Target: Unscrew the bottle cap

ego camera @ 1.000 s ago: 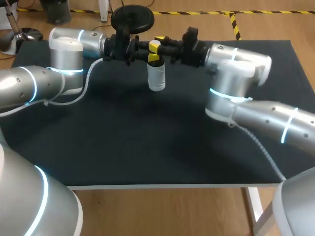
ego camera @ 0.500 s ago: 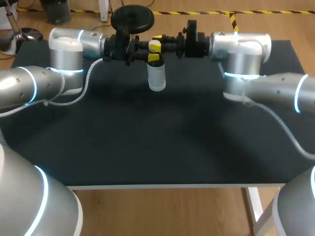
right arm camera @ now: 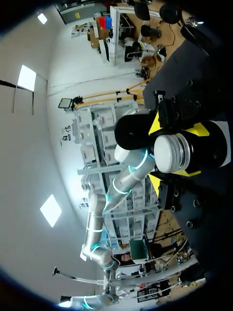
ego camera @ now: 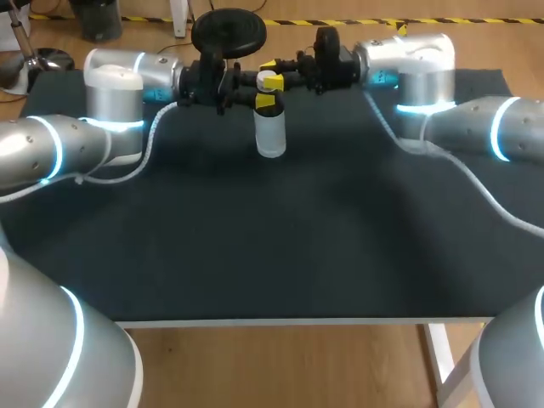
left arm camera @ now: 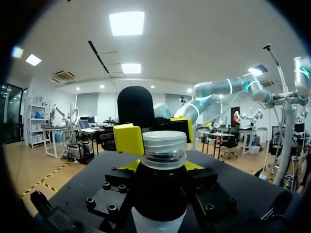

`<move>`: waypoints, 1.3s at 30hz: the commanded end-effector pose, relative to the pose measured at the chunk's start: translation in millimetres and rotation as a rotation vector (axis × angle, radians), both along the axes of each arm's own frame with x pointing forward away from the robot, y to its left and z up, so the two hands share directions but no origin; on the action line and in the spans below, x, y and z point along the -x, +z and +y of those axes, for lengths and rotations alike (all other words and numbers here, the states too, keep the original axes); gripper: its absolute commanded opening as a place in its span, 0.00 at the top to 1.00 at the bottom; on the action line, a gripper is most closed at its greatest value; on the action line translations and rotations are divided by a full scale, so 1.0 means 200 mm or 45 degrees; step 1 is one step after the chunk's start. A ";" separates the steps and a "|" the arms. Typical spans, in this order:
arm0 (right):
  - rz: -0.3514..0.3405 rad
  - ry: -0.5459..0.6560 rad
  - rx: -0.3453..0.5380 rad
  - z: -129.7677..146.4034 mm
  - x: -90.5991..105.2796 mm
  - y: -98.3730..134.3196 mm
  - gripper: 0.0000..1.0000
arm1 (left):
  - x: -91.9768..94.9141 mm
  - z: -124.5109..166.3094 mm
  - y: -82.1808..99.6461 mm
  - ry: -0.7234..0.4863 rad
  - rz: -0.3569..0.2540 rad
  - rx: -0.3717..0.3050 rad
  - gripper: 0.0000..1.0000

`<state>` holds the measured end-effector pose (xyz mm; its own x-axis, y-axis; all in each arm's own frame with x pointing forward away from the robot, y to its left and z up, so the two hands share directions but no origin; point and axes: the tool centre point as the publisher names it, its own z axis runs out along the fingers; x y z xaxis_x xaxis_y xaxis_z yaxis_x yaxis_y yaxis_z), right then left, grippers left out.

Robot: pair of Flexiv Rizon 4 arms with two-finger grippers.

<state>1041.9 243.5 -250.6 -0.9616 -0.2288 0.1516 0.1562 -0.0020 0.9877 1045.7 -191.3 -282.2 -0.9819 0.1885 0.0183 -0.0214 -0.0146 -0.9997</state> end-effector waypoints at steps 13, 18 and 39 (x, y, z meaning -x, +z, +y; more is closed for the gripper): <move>0.081 1.132 -0.225 0.05 0.02 -0.05 1.00 | -0.03 -0.01 0.02 0.001 0.001 -0.001 1.00; 0.103 1.203 -0.262 0.03 0.03 -0.05 1.00 | -0.03 -0.01 0.02 0.001 0.001 -0.001 1.00; -0.014 1.112 -0.283 -0.04 -0.01 0.06 1.00 | -0.03 -0.01 0.02 0.001 0.001 -0.001 1.00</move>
